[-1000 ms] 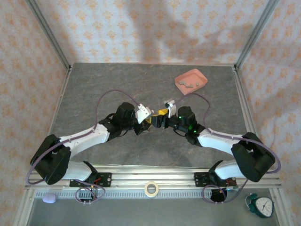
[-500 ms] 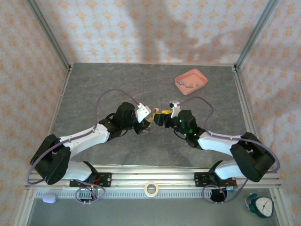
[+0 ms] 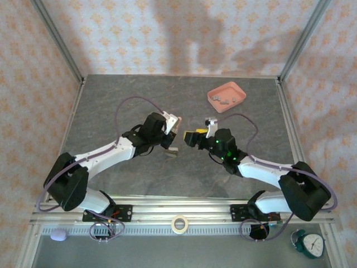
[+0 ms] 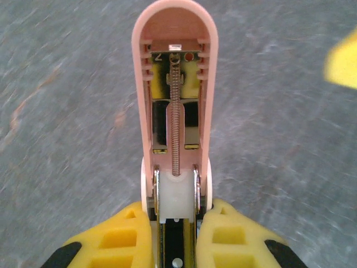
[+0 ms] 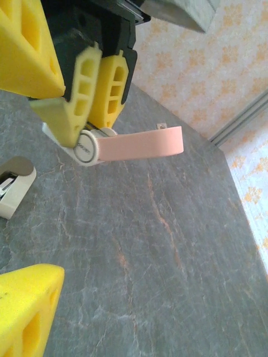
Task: Load the staples into the stapler
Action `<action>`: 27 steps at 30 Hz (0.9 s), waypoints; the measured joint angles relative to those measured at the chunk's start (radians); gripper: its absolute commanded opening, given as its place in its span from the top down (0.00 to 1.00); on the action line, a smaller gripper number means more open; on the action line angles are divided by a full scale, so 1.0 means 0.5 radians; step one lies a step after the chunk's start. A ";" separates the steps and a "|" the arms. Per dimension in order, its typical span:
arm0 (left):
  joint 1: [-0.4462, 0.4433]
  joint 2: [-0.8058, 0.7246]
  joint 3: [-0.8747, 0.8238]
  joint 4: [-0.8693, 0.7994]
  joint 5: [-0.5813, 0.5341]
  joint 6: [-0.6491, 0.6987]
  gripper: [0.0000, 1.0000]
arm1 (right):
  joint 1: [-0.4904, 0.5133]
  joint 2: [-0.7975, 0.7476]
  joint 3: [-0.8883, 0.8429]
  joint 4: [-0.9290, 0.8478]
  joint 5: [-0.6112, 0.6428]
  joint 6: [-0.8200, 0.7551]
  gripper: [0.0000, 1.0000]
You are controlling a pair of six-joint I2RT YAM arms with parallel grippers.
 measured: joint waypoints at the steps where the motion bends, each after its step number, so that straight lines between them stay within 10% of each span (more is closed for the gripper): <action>1: 0.011 0.025 0.021 -0.023 -0.036 -0.030 0.84 | -0.008 -0.004 0.011 -0.028 0.000 0.008 0.22; 27: 0.416 0.923 0.653 -0.573 -0.224 -0.555 0.80 | -0.046 0.092 0.195 -0.609 -0.002 0.069 0.24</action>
